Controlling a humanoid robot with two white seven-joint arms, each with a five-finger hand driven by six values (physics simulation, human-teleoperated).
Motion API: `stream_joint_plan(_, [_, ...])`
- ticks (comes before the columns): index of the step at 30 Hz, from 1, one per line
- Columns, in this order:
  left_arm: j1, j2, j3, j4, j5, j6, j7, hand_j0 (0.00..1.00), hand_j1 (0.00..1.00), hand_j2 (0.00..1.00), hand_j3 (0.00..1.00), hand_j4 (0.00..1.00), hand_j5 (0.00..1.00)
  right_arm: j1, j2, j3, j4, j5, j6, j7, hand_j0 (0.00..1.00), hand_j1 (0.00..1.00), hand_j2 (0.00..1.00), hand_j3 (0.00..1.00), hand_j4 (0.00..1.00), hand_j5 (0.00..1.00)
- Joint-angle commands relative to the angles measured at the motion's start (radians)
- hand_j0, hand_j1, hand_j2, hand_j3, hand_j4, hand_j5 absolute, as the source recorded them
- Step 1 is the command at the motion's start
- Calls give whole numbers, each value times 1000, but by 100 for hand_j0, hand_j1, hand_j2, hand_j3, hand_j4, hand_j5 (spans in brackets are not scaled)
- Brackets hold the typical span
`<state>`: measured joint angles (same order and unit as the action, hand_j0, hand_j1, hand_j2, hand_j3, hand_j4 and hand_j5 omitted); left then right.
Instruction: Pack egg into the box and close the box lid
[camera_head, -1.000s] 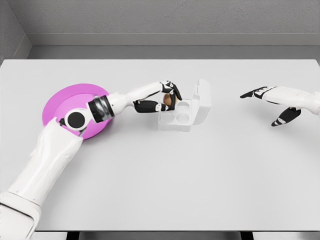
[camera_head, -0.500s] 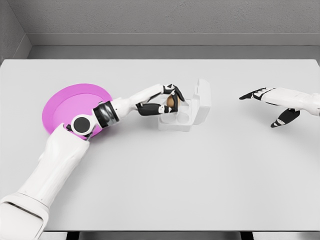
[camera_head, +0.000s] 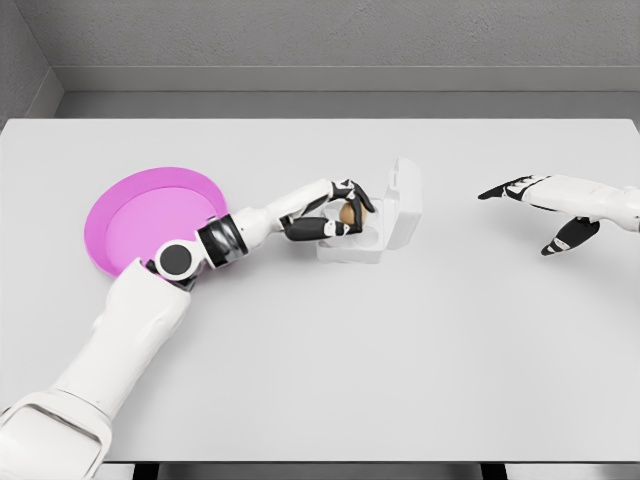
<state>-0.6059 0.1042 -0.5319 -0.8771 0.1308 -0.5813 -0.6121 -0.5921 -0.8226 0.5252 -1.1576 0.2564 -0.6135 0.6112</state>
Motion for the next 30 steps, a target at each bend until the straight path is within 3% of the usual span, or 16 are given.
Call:
stream_joint_plan(1, [-2, -3, 1, 1, 7, 0, 1, 26, 26, 26, 26, 26, 26, 0, -1, -1, 1, -6, 3, 0, 100, 100, 100, 100, 100, 100])
stream_joint_plan(8, [28, -15, -5, -69, 12, -30, 1, 25, 25, 25, 25, 25, 25, 0, -1, -1, -1, -6, 3, 0, 100, 100, 100, 100, 100, 100])
stream_joint_plan(20, [21, 71, 7, -45, 18, -30, 1, 25, 25, 25, 25, 25, 25, 0, -1, -1, -1, -6, 3, 0, 100, 100, 100, 100, 100, 100])
stream_joint_plan(30, [25, 68, 6, -34, 12, -30, 1, 25, 25, 25, 25, 25, 25, 0, -1, 2, -2, -6, 3, 0, 100, 100, 100, 100, 100, 100])
